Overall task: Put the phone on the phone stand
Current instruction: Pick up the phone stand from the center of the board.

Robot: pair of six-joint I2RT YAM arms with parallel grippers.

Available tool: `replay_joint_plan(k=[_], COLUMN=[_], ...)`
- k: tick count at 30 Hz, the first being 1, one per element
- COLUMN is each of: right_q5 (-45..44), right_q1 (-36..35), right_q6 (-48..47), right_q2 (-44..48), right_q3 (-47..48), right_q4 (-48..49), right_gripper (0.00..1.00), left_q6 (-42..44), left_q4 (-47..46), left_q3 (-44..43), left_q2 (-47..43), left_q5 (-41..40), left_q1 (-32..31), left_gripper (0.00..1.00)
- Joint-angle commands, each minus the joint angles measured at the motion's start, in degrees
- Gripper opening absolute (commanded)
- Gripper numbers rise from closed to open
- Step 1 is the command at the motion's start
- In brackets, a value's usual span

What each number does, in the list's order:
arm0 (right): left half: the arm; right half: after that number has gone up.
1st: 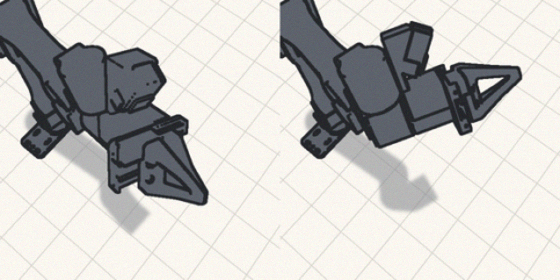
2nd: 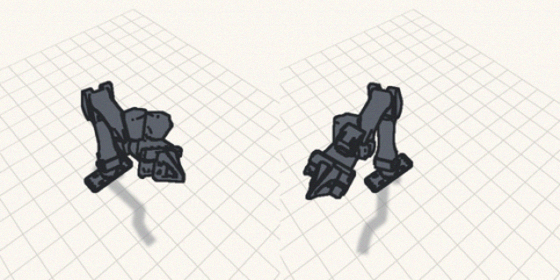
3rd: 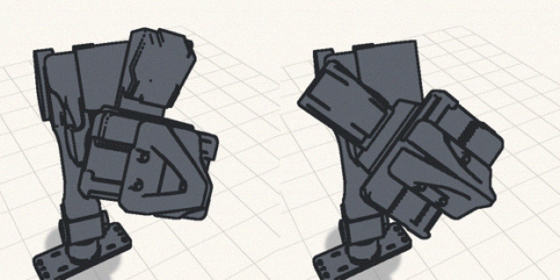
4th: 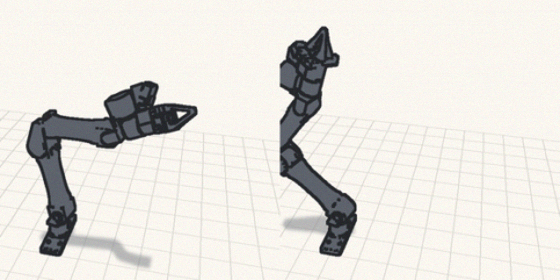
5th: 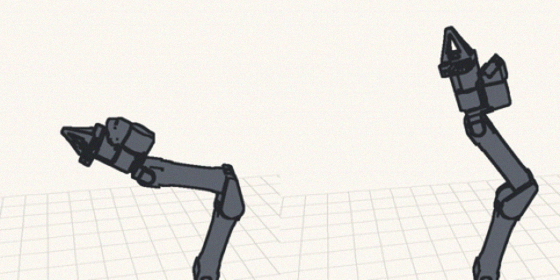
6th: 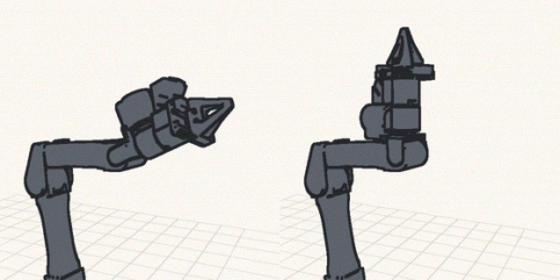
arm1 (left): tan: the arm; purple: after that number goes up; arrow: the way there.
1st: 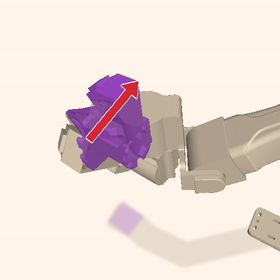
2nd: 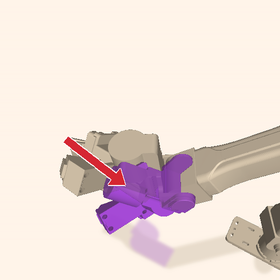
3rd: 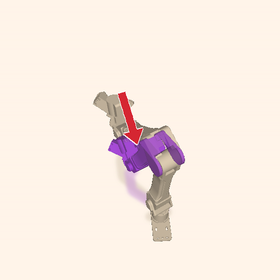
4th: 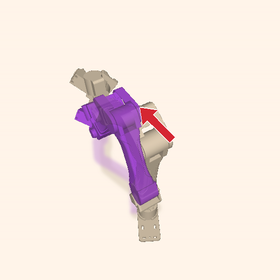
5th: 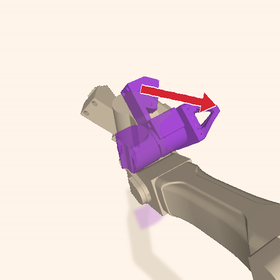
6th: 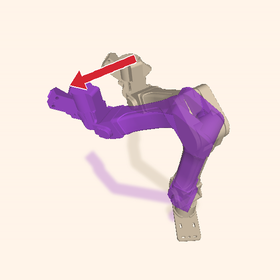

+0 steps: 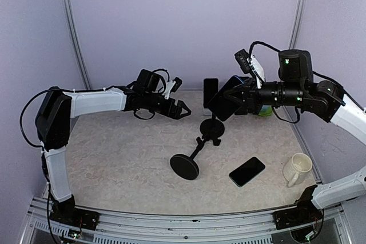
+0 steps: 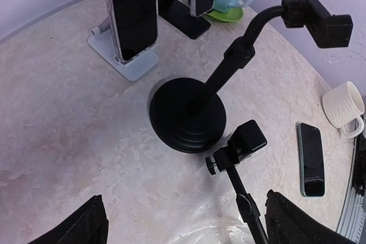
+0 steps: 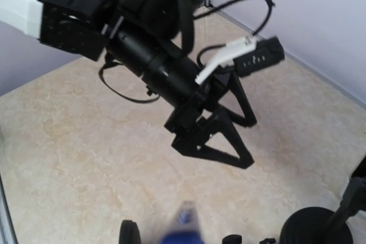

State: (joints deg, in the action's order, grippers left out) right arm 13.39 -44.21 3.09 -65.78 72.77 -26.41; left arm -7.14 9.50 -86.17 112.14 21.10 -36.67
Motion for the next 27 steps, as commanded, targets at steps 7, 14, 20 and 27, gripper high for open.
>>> replay_joint_plan(k=[7, 14, 20, 27], right_q5=[-4.0, -5.1, -5.7, -6.2], right_q1=[0.6, 0.6, 0.5, 0.6], right_q6=[-0.2, -0.2, -0.2, -0.7], right_q2=[5.3, 7.6, 9.1, 9.7], right_q3=[-0.5, -1.9, -2.8, -3.3], right_q4=[1.2, 0.4, 0.2, 0.0], right_gripper=[0.0, 0.0, 0.0, 0.0], left_q6=[-2.3, -4.8, -7.4, -9.5], left_q4=[2.1, 3.8, 2.3, 0.8], left_q3=[-8.7, -12.9, -14.5, -15.6], left_q2=[5.9, 11.9, 15.2, 17.9], left_q5=[4.5, 3.8, 6.7, 8.9], left_q1=[-4.9, -4.1, -3.0, -1.4], left_gripper=[0.94, 0.93, 0.93, 0.91])
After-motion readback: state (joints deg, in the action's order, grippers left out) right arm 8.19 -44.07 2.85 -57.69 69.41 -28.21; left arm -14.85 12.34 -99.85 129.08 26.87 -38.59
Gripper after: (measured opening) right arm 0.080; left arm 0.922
